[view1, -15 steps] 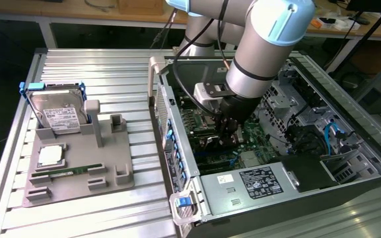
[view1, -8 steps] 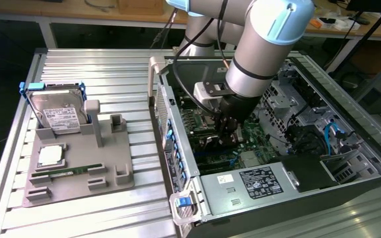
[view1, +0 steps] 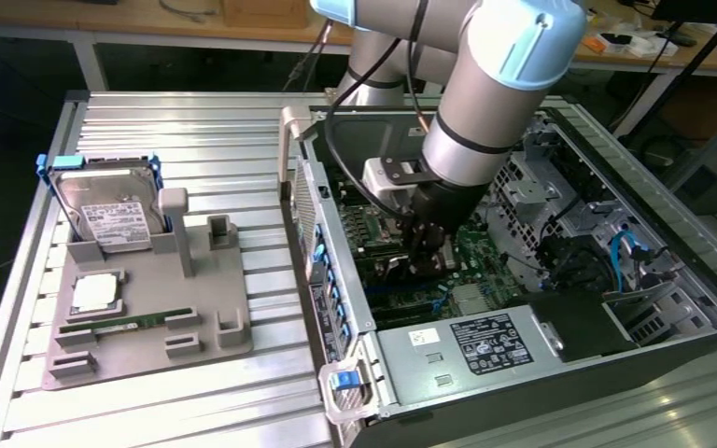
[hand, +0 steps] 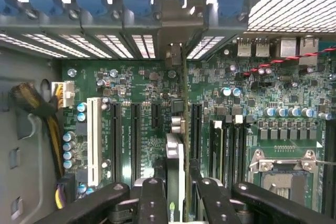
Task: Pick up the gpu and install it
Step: 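Insert the gpu into the slot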
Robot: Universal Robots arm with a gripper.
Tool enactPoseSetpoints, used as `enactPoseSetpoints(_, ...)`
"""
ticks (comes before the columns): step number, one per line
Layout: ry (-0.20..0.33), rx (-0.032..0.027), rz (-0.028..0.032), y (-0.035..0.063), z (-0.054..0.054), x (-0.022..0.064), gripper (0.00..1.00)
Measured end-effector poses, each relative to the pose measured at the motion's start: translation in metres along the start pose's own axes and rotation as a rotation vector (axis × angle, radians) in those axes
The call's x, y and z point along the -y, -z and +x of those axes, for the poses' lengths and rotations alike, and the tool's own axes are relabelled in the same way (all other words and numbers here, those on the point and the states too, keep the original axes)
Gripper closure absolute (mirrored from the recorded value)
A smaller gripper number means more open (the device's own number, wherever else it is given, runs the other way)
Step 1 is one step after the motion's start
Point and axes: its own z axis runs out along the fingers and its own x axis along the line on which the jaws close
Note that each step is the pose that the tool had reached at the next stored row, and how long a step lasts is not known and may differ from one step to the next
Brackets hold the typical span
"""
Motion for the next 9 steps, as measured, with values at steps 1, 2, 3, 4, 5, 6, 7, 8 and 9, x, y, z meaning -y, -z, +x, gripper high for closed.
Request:
enactPoseSetpoints(1,0.0,-0.0003,-0.0001,-0.0011,0.0001,0.0,0.73)
enactPoseSetpoints(2,0.0,-0.0003,0.0001,-0.0016,0.0001,0.0,0.73)
enactPoseSetpoints(3,0.0,-0.0003,0.0,-0.0016,0.0001,0.0001,0.73)
enactPoseSetpoints(4,0.0,-0.0002,0.0,-0.0016,0.0001,0.0001,0.73)
enactPoseSetpoints(5,0.0,0.0001,0.0002,-0.0018,0.0001,0.0001,0.73)
enactPoseSetpoints(6,0.0,0.0001,0.0002,-0.0018,0.0001,0.0001,0.73)
enactPoseSetpoints(7,0.0,0.0,0.0002,-0.0018,0.0001,0.0001,0.73)
enactPoseSetpoints(8,0.0,0.0001,0.0002,-0.0018,0.0001,0.0001,0.73)
enactPoseSetpoints(9,0.0,0.0002,0.0002,-0.0018,0.0001,0.0001,0.73)
